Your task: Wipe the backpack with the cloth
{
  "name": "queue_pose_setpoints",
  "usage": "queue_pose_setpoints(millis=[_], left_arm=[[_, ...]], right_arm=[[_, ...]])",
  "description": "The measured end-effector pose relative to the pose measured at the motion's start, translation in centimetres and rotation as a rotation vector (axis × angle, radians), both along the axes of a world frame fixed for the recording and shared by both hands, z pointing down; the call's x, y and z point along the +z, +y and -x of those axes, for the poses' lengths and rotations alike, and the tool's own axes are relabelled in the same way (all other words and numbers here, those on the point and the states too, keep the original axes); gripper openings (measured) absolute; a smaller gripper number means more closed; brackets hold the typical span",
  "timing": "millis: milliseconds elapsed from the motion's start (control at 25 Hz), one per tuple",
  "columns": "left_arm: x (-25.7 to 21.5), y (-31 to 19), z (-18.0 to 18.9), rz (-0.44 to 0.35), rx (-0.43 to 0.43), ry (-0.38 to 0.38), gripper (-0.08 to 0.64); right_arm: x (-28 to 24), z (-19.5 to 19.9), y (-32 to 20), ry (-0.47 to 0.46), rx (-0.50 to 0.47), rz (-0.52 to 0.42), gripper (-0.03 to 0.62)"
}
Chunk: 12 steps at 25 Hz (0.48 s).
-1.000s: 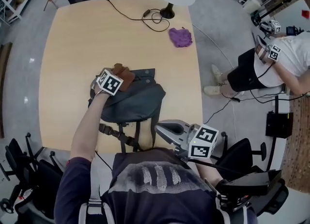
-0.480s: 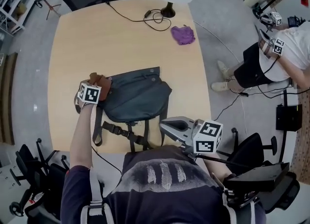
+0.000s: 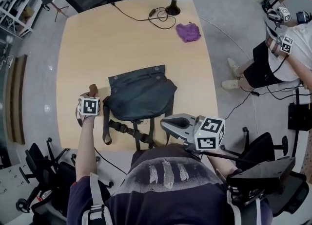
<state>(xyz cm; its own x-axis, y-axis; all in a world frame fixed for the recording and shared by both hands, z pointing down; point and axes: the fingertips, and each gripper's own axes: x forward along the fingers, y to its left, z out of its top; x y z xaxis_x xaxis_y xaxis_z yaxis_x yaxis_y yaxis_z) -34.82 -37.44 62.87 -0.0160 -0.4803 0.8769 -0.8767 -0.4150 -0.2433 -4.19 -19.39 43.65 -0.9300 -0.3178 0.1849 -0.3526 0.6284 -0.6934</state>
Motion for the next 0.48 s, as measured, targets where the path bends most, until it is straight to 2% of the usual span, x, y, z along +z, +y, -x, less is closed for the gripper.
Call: queue_pose_setpoints(millis=[160, 320, 480], left_arm=[[2.3, 1.8, -6.1, 0.053, 0.015, 0.085, 0.055], [2.4, 1.3, -10.3, 0.048, 0.052, 0.084, 0.055], [2.0, -0.2, -14.1, 0.070, 0.029, 0.195, 0.055]], right_arm=[[-0.1, -0.9, 0.5, -0.011, -0.003, 0.002, 0.002], [0.2, -2.3, 0.8, -0.020, 0.019, -0.001, 0.002], [0.3, -3.2, 0.8, -0.035, 0.054, 0.008, 0.002]])
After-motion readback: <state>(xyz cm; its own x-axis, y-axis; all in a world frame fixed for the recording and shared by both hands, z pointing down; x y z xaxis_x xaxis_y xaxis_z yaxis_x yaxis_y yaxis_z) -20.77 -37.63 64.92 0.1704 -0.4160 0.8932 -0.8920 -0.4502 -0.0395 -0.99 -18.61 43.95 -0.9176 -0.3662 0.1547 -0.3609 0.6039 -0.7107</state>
